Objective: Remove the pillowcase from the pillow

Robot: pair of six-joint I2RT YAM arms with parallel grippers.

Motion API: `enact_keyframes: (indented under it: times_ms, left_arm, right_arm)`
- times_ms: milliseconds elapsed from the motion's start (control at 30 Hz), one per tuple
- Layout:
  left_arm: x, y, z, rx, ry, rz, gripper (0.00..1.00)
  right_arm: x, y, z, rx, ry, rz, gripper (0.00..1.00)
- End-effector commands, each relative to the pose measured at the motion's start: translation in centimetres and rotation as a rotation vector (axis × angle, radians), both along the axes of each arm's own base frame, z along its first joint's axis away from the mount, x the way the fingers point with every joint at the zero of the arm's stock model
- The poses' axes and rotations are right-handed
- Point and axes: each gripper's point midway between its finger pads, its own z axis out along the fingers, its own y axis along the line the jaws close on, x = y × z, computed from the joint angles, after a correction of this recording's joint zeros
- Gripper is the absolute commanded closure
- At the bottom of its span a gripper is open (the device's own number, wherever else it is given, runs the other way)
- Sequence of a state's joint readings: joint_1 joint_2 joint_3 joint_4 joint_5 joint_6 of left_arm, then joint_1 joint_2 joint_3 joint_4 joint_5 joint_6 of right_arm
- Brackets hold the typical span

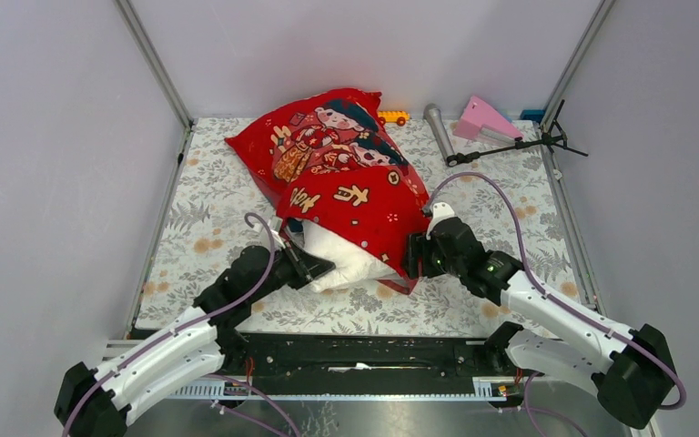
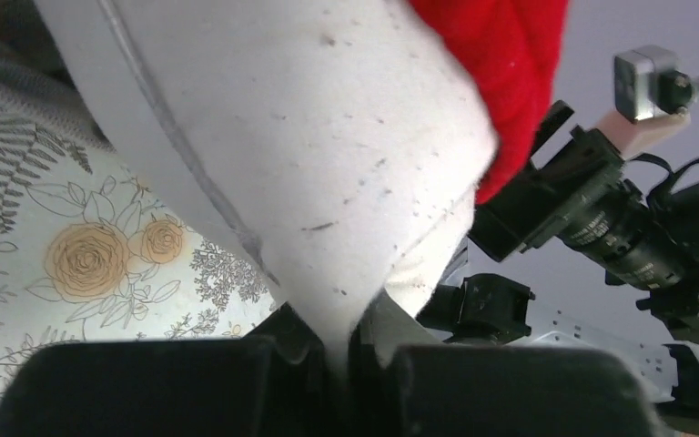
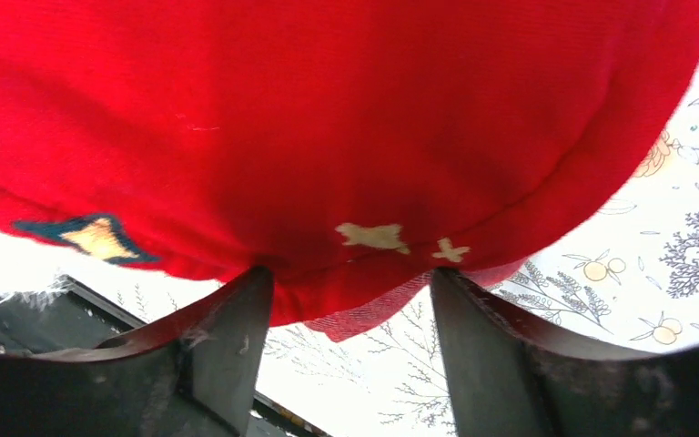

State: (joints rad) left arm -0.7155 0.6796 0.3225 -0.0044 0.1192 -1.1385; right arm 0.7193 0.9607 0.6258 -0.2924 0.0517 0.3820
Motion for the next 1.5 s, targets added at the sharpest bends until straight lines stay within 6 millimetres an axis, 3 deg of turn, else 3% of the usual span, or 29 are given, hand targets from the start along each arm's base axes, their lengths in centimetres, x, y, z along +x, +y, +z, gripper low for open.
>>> enact_keyframes:
  times_ms: [0,100,200,267,300,367,400,433,533,700,800,900,1000,1133,1300,1467]
  left_arm:
    - [1.3,0.9,3.3,-0.035,-0.116,0.066,1.00]
    - [1.0,1.1,3.2,0.009,-0.103,0.056,1.00]
    - [0.9,1.4,4.0,0.014,-0.119,0.053,1.00]
    - [0.8,1.6,4.5,0.013,-0.132,0.057,1.00]
    - [0.8,1.7,4.7,0.013,-0.139,0.060,1.00]
    - [0.8,1.8,4.7,0.023,-0.135,0.063,1.00]
    - [0.7,1.8,4.6,0.028,-0.132,0.060,1.00]
    - [0.6,1.8,4.5,0.031,-0.127,0.052,1.00]
    - [0.4,1.5,4.0,0.039,-0.113,0.031,1.00]
    - [0.3,1.4,3.9,0.038,-0.107,0.026,1.00]
    - [0.3,1.4,3.9,0.037,-0.103,0.024,1.00]
    - [0.2,1.4,3.8,0.035,-0.097,0.019,1.00]
    - [0.0,1.3,3.6,0.034,-0.091,0.016,1.00]
    - [0.0,1.4,3.6,0.036,-0.090,0.016,1.00]
    - [-0.1,1.8,3.5,0.062,-0.096,0.019,1.00]
    - [0.5,4.1,4.0,0.178,-0.131,0.094,1.00]
  right_arm:
    - [1.0,0.1,0.2,0.009,-0.046,-0.028,0.38]
    - [0.9,0.6,0.2,0.037,-0.046,-0.010,0.59]
    - [1.0,0.7,0.1,0.053,-0.046,-0.030,0.94]
    - [1.0,0.9,0.2,0.088,-0.044,-0.048,0.99]
    - [0.9,1.1,0.5,0.115,-0.041,-0.056,0.94]
    - [0.7,1.5,1.1,0.161,-0.030,-0.067,0.45]
    - [0.4,1.6,1.3,0.185,-0.020,-0.072,0.31]
    - [0.2,1.8,1.4,0.211,-0.007,-0.081,0.25]
    - [-0.6,2.4,1.7,0.299,0.037,-0.093,0.15]
    - [-0.6,0.8,0.3,0.361,0.085,-0.286,0.16]
    - [-0.9,0.8,-0.5,0.412,0.107,-0.315,0.19]
    - [-1.3,1.8,-0.6,0.484,0.134,-0.293,0.26]
    - [-1.7,3.9,0.7,0.586,0.161,-0.216,0.38]
    - [-1.4,4.6,2.1,0.618,0.161,-0.200,0.65]
    - [-0.4,3.0,3.0,0.571,0.081,-0.262,0.99]
    - [1.8,-1.3,2.5,0.380,-0.047,-0.424,1.00]
